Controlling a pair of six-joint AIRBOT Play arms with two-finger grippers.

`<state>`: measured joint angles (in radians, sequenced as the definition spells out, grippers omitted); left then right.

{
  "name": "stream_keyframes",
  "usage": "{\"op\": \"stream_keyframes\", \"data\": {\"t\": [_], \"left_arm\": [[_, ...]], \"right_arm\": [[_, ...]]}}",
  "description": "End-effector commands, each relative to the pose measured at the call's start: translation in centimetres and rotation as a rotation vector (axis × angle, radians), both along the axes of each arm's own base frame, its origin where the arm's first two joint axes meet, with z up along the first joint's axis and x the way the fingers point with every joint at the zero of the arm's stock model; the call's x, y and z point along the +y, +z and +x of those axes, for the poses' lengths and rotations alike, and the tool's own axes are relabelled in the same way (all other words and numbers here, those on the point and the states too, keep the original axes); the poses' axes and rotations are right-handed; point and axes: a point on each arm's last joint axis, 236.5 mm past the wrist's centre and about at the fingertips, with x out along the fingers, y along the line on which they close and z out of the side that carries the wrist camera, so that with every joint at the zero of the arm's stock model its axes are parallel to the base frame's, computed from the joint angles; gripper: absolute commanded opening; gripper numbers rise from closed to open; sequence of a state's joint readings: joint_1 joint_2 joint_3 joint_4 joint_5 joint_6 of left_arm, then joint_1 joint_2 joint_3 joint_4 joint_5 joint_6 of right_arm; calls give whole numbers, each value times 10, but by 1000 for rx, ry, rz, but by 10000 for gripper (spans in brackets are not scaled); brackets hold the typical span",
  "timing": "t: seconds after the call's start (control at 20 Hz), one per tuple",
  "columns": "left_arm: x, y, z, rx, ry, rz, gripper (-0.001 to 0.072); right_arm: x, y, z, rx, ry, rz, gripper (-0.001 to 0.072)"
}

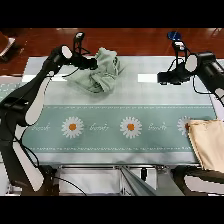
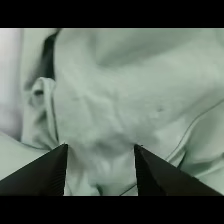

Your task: Fold the shirts.

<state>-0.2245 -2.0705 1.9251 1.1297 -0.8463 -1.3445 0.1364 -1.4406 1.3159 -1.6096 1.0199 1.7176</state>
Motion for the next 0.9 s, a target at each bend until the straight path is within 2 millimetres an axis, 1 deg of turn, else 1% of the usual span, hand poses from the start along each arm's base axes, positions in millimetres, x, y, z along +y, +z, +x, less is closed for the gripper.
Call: {"op": "stream_keyframes", "data": {"t": [0.0, 0.15, 0.25, 0.3, 0.35, 0.45, 0.5, 0.55, 0.6, 0.65, 0.75, 0.8, 0.85], "left_arm": [[-12, -31, -23, 98, -81, 28, 506], [-16, -40, -31, 118, -111, 61, 504], [-11, -48, -38, 118, -153, 160, 502], [-7, -54, -44, 127, -181, 224, 487], [-3, -58, -50, 141, -203, 275, 411], [1, -63, -61, 174, -237, 335, 127], [2, -60, -65, 193, -244, 338, 26], [2, -54, -66, 199, -243, 336, 19], [3, -43, -63, 193, -232, 330, 19], [4, -26, -58, 170, -224, 323, 19], [7, 17, -46, 96, -188, 299, 19], [11, 43, -41, 56, -146, 272, 19], [11, 73, -39, 14, -125, 229, 19]], "right_arm": [[3, 0, 0, 2, 0, 13, 406], [4, 0, 0, 2, -1, 15, 406], [5, 0, -1, 3, -1, 20, 406], [6, 0, -1, 4, -1, 25, 406], [7, 0, -1, 5, -3, 33, 406], [9, 0, -1, 7, -4, 40, 406], [9, -1, -2, 10, -4, 41, 406], [9, 0, -3, 13, -4, 41, 406], [9, 1, -5, 15, -4, 43, 406], [9, 5, -5, 10, -3, 43, 406], [10, 19, -6, -22, -2, 51, 406], [10, 30, -7, -45, -2, 54, 406], [9, 41, -8, -71, -1, 57, 406]]}}
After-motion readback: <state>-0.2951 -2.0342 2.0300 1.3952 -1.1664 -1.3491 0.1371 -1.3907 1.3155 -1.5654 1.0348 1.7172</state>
